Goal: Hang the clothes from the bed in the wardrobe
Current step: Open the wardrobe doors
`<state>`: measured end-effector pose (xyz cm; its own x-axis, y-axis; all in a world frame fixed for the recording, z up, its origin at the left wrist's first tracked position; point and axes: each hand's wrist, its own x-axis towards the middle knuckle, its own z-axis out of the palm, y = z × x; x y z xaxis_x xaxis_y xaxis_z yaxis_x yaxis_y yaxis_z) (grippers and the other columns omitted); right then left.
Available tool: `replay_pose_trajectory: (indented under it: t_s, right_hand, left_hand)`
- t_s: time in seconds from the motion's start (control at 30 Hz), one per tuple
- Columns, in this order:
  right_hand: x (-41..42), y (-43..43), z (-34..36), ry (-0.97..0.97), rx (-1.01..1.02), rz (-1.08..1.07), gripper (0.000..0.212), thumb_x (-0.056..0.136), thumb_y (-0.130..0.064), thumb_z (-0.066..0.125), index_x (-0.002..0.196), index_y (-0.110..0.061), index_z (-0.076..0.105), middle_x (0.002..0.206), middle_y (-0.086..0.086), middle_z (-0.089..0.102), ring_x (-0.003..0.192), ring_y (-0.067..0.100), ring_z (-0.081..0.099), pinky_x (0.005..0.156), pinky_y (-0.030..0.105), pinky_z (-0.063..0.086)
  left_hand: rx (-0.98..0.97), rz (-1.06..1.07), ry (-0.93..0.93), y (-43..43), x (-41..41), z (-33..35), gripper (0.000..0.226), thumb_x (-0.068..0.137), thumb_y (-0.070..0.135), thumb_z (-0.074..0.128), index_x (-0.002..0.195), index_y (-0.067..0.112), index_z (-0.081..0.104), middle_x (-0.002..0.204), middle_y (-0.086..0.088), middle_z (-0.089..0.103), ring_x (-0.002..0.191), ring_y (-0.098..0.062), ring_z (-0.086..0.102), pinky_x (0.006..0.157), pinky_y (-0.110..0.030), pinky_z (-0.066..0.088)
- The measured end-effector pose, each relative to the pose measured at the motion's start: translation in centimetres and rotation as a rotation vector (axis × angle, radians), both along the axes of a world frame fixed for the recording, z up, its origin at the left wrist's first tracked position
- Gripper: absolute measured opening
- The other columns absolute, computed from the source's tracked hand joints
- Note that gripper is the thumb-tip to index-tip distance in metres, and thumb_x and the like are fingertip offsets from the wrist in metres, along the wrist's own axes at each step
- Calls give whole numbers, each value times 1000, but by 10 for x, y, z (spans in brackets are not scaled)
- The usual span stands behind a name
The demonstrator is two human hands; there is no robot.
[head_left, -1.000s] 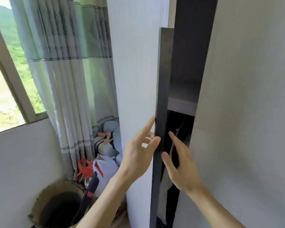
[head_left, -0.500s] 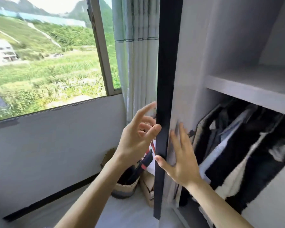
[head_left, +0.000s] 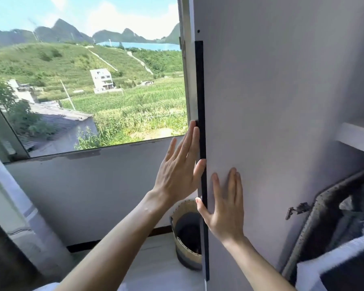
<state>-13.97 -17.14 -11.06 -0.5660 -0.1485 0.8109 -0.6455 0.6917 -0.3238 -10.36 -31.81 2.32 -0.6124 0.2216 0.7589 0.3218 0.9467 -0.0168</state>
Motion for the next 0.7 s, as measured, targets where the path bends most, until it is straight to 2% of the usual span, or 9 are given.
replay_pose_trajectory:
  t_s: [0.2,0.43,0.5,0.6,0.7]
  right_hand:
    - [-15,-23,2,-75,-23,-40,89,87,-51,70,157,-26,21,163,22,16,151,38,14,116,58,29]
    - [-14,-33,14,-182,-19,-37,92,84,-51,72,158,-31,21,166,15,9,153,33,10,111,63,33]
    - [-7,-28,17,-196,-1,-12,91,84,-47,71,158,-33,21,167,11,8,154,28,9,113,61,31]
    - [1,1,14,-188,39,52,88,86,-26,71,158,-35,20,167,2,7,154,20,11,114,56,36]
    - [22,51,-7,-192,75,2,79,88,-20,71,155,-30,31,167,0,13,152,18,18,115,43,38]
  left_hand:
    - [-2,112,-31,-12,-14,1,76,104,32,47,158,10,-1,167,-3,1,153,-11,3,124,-44,19]
    - [98,103,-36,-14,-22,-7,67,108,29,40,159,14,-1,167,-1,6,152,-11,14,121,-41,29]
    - [128,73,-48,-16,-19,-13,68,107,26,42,159,16,1,167,0,8,151,-12,19,119,-41,31]
    - [126,20,-74,-21,-9,-35,80,96,13,53,160,16,5,167,-2,9,149,-16,27,117,-43,36]
    - [-69,-56,-118,-27,5,-66,93,77,8,68,158,17,21,166,-9,16,145,-23,34,117,-45,35]
